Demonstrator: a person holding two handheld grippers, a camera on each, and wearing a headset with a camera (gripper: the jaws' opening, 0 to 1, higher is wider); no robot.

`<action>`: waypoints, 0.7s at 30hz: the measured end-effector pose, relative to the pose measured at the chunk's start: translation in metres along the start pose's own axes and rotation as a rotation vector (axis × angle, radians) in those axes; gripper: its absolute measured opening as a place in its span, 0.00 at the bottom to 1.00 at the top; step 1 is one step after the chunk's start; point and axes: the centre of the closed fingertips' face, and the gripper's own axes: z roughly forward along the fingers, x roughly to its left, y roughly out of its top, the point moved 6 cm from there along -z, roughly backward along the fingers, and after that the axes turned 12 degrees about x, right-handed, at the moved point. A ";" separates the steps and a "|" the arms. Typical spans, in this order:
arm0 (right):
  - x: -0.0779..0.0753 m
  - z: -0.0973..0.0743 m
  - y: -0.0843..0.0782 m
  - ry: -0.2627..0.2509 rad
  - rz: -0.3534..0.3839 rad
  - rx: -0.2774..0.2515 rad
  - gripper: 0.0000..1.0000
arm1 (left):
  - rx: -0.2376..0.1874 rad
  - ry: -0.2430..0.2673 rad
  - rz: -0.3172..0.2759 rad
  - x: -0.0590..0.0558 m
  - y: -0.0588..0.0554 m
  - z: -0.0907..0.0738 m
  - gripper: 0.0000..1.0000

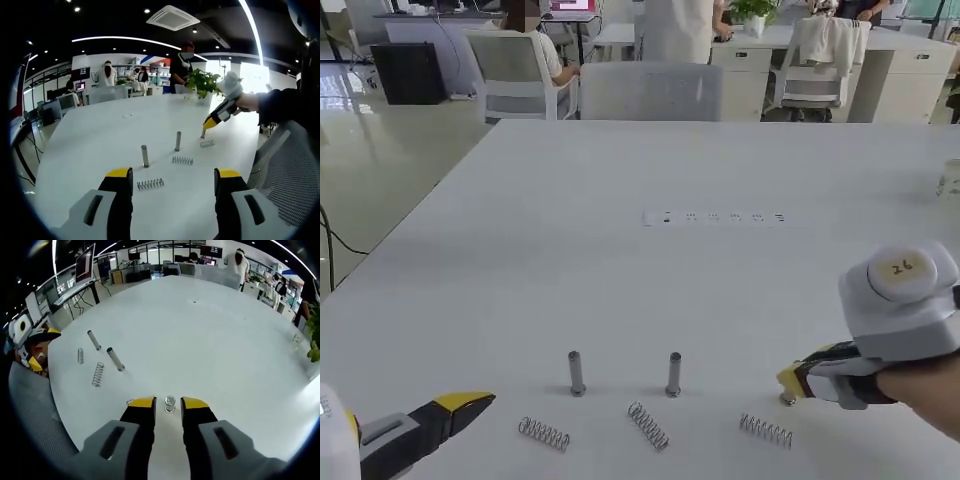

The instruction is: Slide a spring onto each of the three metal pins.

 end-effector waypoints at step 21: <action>0.009 -0.025 -0.025 0.006 -0.043 0.004 0.23 | -0.002 -0.011 0.005 -0.001 0.001 0.001 0.65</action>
